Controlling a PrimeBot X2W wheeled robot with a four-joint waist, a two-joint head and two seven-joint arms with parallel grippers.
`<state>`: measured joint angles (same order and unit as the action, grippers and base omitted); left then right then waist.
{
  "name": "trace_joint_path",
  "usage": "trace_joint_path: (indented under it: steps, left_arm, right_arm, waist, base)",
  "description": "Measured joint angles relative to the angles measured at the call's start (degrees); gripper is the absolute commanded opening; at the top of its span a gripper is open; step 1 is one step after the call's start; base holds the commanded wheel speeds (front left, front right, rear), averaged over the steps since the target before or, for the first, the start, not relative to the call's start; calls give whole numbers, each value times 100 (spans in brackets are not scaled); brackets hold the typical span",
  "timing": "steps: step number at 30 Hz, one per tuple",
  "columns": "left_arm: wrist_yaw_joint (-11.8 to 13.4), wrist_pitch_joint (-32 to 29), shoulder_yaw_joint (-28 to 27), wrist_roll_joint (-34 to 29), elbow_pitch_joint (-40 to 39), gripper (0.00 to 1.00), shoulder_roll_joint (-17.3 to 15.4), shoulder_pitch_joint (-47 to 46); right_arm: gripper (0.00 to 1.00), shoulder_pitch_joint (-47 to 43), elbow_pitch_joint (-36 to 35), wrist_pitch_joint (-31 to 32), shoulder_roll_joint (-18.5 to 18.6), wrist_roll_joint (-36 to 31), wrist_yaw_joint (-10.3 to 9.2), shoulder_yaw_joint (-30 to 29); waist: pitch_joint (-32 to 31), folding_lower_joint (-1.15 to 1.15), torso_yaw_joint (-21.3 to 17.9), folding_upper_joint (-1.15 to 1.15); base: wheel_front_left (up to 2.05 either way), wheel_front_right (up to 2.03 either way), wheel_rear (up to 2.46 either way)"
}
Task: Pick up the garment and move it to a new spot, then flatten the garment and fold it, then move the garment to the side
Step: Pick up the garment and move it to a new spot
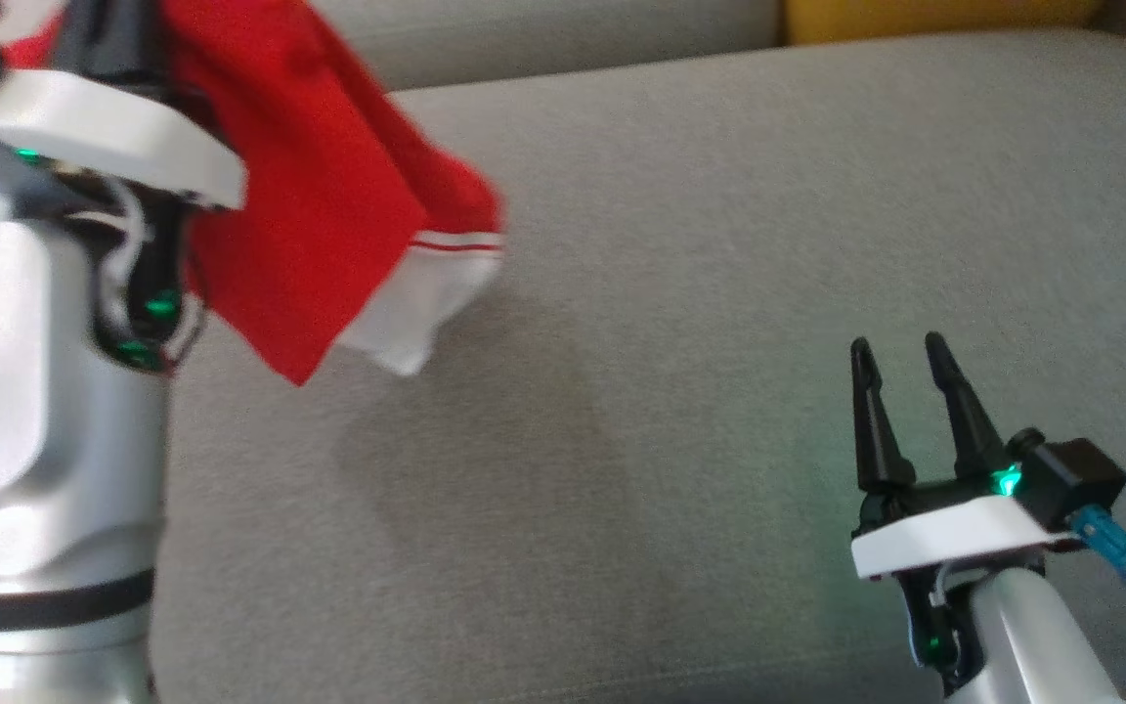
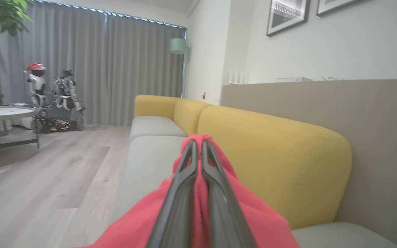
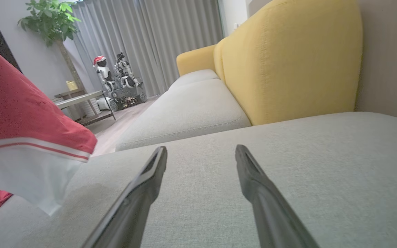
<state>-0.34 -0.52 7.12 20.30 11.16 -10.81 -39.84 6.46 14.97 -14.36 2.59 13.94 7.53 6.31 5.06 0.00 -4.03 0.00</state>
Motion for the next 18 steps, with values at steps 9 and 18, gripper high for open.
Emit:
trace_joint_path:
  steps: [9,18]
  left_arm:
    - [60,-27,599,-8,322,0,570,75]
    - [130,374,1875,579,1200,44,864,88]
  right_arm:
    - [100,294,-417,-1,-1,171,0,-87]
    - [100,350,-428,-1,0,221,0,-104]
  waist:
    - [429,0,-718,0]
    - [619,0,-1374,0]
  base:
    - [0,0,0]
    - [0,0,0]
